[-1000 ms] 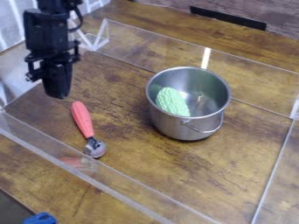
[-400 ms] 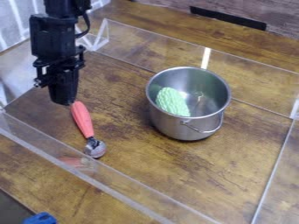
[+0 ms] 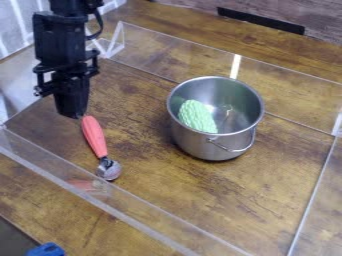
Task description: Move the pink spoon to the left
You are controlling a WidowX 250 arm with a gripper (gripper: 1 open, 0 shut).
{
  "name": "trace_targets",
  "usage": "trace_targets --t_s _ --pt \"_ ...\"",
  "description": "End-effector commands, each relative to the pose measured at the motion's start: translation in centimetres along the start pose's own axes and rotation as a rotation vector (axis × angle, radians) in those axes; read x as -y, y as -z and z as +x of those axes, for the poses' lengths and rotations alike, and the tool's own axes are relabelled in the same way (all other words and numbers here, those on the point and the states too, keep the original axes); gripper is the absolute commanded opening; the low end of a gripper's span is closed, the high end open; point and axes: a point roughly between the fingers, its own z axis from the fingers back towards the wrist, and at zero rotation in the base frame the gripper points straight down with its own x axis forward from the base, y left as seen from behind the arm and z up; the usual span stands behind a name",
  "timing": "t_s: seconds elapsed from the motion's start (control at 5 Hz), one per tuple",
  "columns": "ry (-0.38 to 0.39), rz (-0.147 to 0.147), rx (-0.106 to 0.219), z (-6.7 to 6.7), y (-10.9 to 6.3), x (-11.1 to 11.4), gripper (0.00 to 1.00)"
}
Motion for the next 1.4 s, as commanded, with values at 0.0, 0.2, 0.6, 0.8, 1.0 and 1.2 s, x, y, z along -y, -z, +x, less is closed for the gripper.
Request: trace_targets --t_s 0.0,0.2,0.6,0.8,1.0,1.2 --pt "0.042 -0.052 0.009 -1.0 -1.3 -0.2 0.0" --pt "0.045 -0.047 0.0 -0.8 -2.6 -0.3 0.0" --pt "0.09 -0.038 -0.015 -0.2 -2.6 -0.3 0.0" --pt "0.051 -0.032 -0.021 -0.9 -2.4 -0.8 0.0" --pt "0.02 -0.027 -0.034 -1.7 -2.9 -0.8 0.0" --pt "0.009 -0.022 -0.044 -2.3 -3.4 -0.6 0.0"
